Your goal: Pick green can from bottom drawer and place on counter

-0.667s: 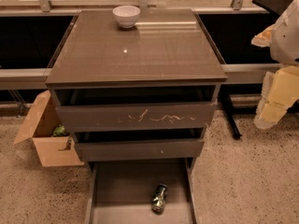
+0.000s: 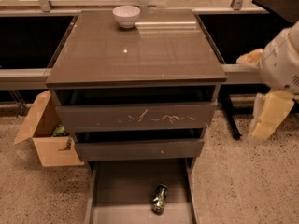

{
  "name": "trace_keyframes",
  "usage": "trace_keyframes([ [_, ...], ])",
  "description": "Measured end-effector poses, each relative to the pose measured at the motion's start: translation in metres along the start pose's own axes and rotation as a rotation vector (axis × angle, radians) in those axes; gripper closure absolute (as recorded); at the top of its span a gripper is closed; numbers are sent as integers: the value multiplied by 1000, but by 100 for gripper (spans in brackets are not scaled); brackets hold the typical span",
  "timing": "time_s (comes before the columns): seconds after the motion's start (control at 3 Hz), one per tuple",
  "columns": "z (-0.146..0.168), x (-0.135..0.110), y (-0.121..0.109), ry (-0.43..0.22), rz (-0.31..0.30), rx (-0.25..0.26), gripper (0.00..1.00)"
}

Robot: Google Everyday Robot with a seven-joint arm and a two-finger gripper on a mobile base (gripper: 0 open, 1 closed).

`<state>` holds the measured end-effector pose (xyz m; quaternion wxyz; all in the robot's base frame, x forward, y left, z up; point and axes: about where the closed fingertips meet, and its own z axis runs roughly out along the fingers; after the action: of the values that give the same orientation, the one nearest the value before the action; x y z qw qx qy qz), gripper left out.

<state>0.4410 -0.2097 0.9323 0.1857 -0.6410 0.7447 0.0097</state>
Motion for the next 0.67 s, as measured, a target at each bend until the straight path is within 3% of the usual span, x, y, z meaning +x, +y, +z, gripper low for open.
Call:
trace_keyframes([
  [0.33, 50, 8, 11, -116, -144, -58, 0],
  [0.67, 50, 7, 11, -114, -147, -57, 0],
])
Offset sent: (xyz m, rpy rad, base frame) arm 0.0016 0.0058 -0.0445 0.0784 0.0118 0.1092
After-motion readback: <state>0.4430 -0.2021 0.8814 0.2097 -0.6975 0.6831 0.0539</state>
